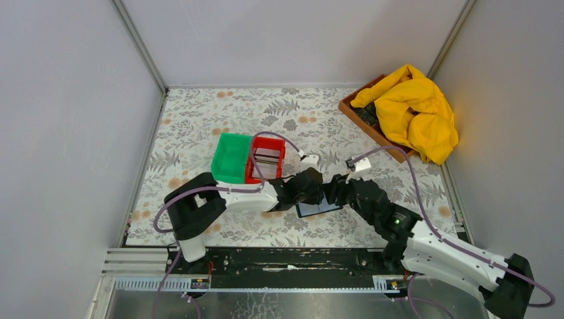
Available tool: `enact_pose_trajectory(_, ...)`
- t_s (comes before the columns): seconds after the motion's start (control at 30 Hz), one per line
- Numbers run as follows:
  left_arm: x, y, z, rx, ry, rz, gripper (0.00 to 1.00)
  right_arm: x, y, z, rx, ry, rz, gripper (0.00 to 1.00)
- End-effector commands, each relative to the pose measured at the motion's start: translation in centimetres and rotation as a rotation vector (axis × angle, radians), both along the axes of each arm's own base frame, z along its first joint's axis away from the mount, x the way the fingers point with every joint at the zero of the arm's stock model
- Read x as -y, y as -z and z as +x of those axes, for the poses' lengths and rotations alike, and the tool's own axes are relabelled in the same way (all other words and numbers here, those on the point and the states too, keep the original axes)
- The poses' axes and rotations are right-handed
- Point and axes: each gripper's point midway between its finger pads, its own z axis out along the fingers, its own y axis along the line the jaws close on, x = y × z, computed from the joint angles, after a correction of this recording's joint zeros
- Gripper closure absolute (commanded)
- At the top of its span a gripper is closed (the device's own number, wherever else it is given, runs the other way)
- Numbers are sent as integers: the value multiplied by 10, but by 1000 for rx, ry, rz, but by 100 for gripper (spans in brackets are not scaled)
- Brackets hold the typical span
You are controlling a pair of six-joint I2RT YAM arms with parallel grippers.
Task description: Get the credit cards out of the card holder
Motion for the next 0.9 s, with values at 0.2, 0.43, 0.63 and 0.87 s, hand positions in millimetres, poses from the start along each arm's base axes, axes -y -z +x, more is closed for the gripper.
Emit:
enact_pose_trajectory(0.2, 47, 13, 3, -3, 60, -23, 61, 29, -1, -4, 5, 112, 5, 45)
enact_pose_trajectory(0.43, 45, 34, -6, -48, 62, -31, 61, 31, 0, -6, 5, 112, 10, 46)
enact_pose_trajectory(0.63, 55, -14, -10, 9, 97, -208, 51, 29, 9, -9, -25, 108, 25, 46)
enact_pose_trajectory(0.87, 38, -79, -9, 132, 79, -324, 49, 17, 13, -14, -32, 32, 21, 49)
